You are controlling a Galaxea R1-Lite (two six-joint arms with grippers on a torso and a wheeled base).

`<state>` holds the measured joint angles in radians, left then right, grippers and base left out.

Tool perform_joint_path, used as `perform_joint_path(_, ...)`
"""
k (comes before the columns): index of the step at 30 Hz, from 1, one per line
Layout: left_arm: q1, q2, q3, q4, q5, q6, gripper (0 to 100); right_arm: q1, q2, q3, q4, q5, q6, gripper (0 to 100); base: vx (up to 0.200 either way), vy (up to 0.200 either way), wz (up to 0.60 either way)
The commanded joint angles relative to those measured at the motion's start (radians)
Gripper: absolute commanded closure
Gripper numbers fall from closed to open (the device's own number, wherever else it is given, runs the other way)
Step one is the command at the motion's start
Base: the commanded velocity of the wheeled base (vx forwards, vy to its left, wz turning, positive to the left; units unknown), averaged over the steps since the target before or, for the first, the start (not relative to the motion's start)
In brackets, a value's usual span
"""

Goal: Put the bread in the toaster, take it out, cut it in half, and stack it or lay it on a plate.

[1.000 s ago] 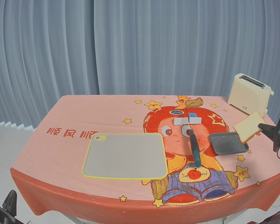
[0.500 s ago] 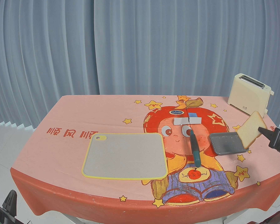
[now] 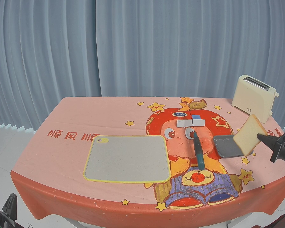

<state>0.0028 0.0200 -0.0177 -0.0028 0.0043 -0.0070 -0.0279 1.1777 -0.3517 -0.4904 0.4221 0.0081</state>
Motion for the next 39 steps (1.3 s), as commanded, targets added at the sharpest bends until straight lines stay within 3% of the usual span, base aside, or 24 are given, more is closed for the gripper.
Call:
perform_joint_path(1,0.0,0.001,0.018,0.0,0.0,-0.001,100,0.011,-0.001,0.039,0.003,0.021,-0.03,100,0.0,0.0,0.0)
perform_joint_path(39,0.0,0.001,0.018,0.0,0.0,-0.001,100,0.141,-0.039,0.051,-0.007,0.027,-0.025,100,0.0,0.0,0.0)
